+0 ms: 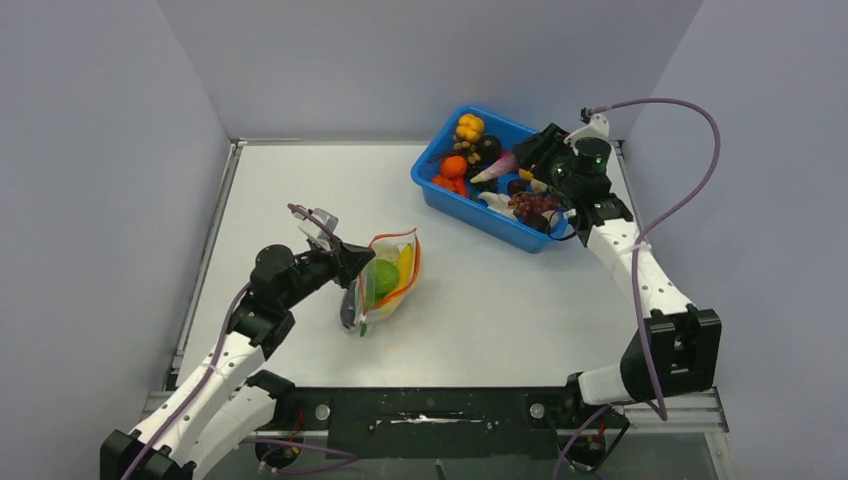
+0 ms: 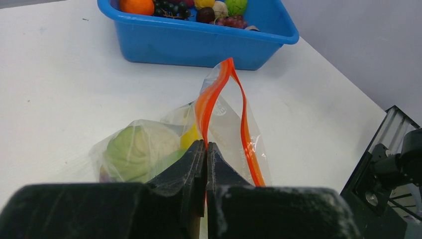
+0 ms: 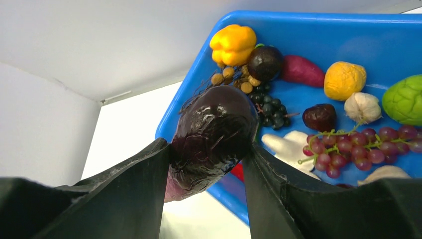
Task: Place the food in the zip-top bag and seal the zipper
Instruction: Place the fake vegetable in the zipper food storage bag, then zip the zipper food storage bag at the center of the board.
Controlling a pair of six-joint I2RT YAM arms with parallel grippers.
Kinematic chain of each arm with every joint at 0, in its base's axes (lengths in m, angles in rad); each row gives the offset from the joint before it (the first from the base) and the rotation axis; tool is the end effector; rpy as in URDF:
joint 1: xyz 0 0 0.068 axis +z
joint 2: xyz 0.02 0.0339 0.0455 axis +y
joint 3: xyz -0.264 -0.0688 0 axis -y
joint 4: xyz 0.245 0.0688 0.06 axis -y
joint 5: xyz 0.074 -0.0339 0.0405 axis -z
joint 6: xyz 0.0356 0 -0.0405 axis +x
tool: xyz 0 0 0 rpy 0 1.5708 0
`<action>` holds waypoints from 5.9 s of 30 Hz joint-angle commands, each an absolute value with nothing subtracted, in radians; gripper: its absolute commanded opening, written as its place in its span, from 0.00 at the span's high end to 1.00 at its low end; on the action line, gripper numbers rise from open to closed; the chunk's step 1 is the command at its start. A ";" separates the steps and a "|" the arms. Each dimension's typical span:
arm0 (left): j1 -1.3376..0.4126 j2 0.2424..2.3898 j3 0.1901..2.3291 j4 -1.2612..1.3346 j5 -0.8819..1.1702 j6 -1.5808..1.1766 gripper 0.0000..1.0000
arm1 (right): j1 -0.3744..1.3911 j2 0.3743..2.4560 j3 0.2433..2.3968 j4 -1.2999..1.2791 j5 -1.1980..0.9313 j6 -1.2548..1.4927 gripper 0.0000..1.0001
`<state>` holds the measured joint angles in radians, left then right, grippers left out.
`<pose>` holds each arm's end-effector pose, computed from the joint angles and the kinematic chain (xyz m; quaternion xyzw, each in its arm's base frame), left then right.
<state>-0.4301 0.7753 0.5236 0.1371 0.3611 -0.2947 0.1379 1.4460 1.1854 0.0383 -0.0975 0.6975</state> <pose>0.1677 -0.0908 0.2831 0.1689 0.7245 -0.3574 0.5646 0.3423 0.0510 0.3462 0.1862 0.7583 0.2878 0.5545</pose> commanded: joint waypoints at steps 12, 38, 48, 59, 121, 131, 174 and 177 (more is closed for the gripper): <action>-0.426 0.864 0.646 0.302 0.308 -0.390 1.00 | 0.489 1.174 1.092 -0.044 -0.004 0.608 0.69; -0.426 0.839 0.609 0.313 0.300 -0.414 1.00 | 0.908 1.447 1.141 -0.015 0.083 0.618 0.64; -0.426 0.810 0.595 0.287 0.283 -0.392 1.00 | 0.948 1.505 1.186 -0.105 0.057 0.662 0.51; -0.426 0.781 0.585 0.273 0.288 -0.385 1.00 | 0.929 1.471 1.249 -0.224 0.136 0.590 0.31; -0.423 0.649 0.661 0.188 0.521 -0.256 0.57 | 0.884 1.191 0.965 0.075 -0.289 -0.092 1.00; -0.423 0.521 0.481 0.289 0.620 -0.247 0.56 | 0.826 1.192 0.954 0.148 -0.312 0.005 1.00; -0.443 0.670 0.335 0.736 0.720 -0.143 1.00 | 0.821 1.237 1.073 -0.043 -0.387 -0.175 0.67; -0.443 0.660 0.328 0.735 0.719 -0.151 1.00 | 0.822 1.216 1.090 -0.095 -0.428 -0.284 0.49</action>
<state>-0.4381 0.6834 0.3305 0.6666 0.6899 -0.1616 0.8249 1.2564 1.0252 -0.0429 -0.3878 -0.1287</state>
